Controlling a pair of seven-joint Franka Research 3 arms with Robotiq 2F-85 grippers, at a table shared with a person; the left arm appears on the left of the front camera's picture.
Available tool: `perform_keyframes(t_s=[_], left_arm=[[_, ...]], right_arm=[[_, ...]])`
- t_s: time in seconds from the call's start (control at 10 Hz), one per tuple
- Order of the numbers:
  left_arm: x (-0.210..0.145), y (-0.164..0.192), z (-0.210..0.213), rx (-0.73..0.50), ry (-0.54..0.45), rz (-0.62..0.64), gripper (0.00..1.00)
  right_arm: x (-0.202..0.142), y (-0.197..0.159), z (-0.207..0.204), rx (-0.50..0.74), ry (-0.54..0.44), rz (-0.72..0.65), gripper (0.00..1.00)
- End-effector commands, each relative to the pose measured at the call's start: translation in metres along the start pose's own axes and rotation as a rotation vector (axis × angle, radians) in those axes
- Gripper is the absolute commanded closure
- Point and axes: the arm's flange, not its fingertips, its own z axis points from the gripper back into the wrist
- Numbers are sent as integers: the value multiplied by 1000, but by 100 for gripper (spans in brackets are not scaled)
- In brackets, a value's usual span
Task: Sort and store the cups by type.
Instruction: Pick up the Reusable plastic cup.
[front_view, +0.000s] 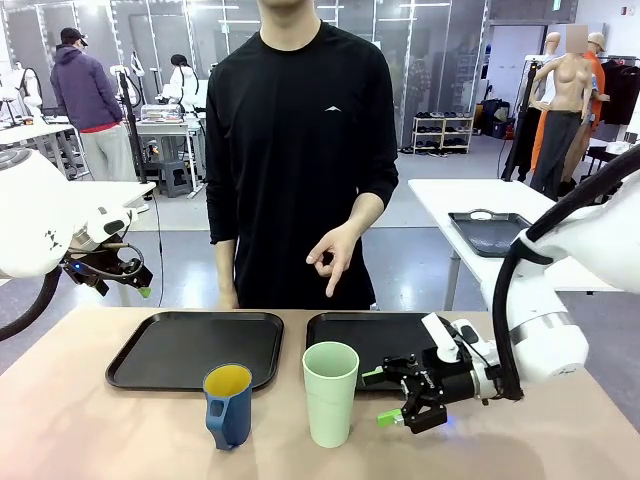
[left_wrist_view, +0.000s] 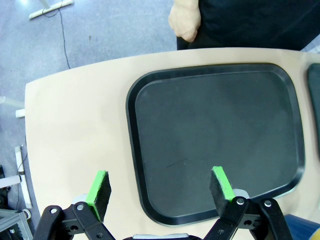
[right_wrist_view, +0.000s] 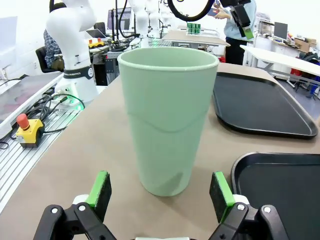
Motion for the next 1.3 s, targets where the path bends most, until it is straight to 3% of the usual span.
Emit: perform_keyframes(t_s=[0.0,0.7,1.2], left_arm=[[0,1,2,-3,5,2,0],[0,1,2,-3,5,2,0],[0,1,2,-3,5,2,0]], right_arm=[[-6,-8,-15,3,-41,31,0],[-12,-9,-43,12,-130,60,0],[-11,-8,-61,49,-114,53,0]])
